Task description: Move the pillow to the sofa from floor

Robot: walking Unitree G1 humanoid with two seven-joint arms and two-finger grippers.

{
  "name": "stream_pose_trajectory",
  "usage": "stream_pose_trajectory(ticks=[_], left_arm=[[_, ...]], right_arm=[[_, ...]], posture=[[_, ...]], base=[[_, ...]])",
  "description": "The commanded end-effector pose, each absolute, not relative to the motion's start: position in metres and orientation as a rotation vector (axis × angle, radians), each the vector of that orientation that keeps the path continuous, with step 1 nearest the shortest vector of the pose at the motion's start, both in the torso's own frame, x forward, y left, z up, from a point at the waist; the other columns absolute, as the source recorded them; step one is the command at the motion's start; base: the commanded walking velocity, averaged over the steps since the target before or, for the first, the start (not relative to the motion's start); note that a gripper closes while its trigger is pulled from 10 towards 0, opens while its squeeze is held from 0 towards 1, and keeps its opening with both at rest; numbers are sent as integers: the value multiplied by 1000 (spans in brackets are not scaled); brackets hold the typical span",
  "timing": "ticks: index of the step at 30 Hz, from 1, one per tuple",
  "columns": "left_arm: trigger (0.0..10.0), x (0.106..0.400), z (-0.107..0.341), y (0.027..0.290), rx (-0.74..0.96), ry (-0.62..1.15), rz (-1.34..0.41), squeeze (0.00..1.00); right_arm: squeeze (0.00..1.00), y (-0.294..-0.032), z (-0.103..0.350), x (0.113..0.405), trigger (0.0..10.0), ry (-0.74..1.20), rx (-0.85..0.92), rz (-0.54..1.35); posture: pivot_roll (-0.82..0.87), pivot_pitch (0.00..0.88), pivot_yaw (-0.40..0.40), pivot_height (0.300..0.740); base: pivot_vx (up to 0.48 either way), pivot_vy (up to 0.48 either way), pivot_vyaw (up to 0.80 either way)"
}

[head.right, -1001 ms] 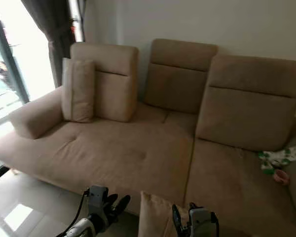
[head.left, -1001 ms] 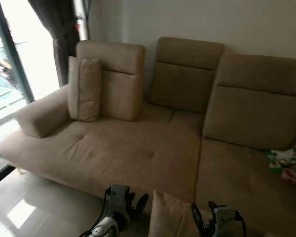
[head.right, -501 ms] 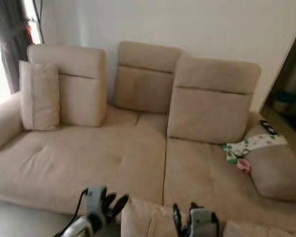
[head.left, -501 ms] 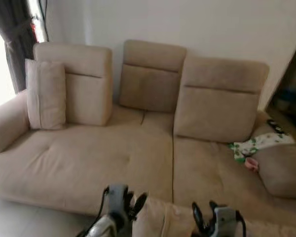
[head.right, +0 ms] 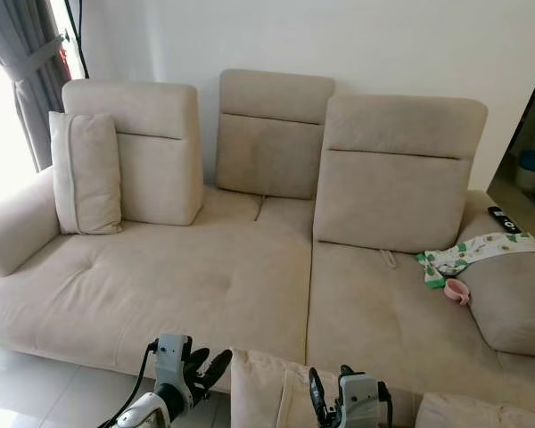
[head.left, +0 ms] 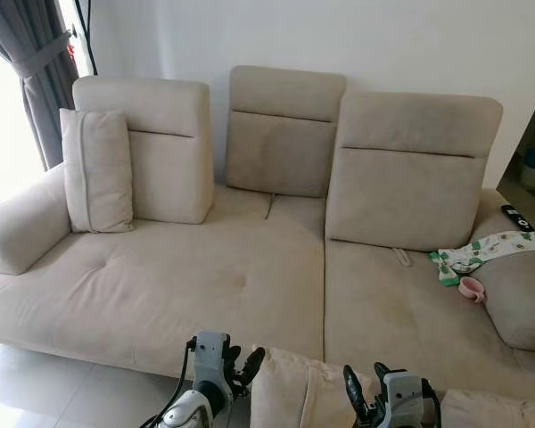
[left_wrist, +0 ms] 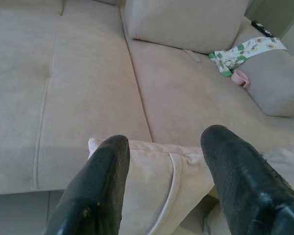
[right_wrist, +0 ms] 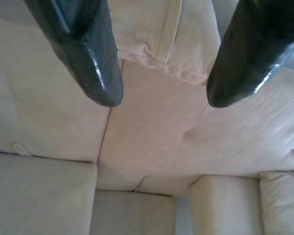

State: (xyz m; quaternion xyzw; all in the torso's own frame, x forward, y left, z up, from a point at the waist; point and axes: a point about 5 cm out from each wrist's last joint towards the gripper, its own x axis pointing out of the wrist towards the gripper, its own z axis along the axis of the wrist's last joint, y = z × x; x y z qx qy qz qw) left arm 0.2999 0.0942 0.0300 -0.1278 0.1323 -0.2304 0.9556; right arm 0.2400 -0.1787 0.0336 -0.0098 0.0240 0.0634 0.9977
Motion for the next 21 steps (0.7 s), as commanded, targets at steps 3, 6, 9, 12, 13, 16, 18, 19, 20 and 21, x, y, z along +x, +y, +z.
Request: stream_pose_trajectory(ticks=[3, 6, 9, 12, 13, 16, 18, 19, 20, 21], left_arm=[[10000, 299, 28, 96, -292, 269, -461, 0], [10000, 301, 36, 101, -310, 206, -444, 0], [10000, 305, 48, 116, -369, 117, -370, 0], [10000, 305, 54, 129, -403, 77, -322, 0], [10000, 303, 56, 132, -409, 69, -315, 0], [10000, 300, 58, 137, -416, 57, -314, 0], [10000, 295, 60, 141, -412, 45, -330, 0], [10000, 291, 62, 143, -392, 35, -347, 0], [10000, 291, 62, 143, -392, 35, -347, 0], [10000, 287, 65, 146, -325, 19, -361, 0]], right_arm=[[0, -181, 33, 239, 10000, 54, -41, 115], [0, -184, 47, 234, 10000, -40, -132, 125], [0, -185, 63, 228, 10000, -131, -218, 140], [0, -187, 71, 225, 10000, -154, -220, 133], [0, -189, 73, 224, 10000, -151, -207, 122], [0, -194, 74, 221, 10000, -142, -192, 105], [0, -198, 74, 217, 10000, -134, -193, 101], [0, -200, 74, 213, 10000, -128, -200, 105], [0, -200, 74, 213, 10000, -128, -200, 105], [0, -202, 73, 209, 10000, -116, -201, 103]], posture=[[35, 0, 21, 740], [35, 0, 26, 740], [32, 0, 33, 740], [29, 0, 39, 740], [31, 0, 38, 740], [32, 0, 37, 740], [37, 0, 33, 740], [41, 0, 32, 740], [41, 0, 32, 740], [48, 0, 27, 740]], base=[[0, 0, 0], [0, 0, 0], [0, 0, 0], [0, 0, 0], [0, 0, 0], [0, 0, 0], [0, 0, 0], [0, 0, 0], [0, 0, 0], [0, 0, 0]])
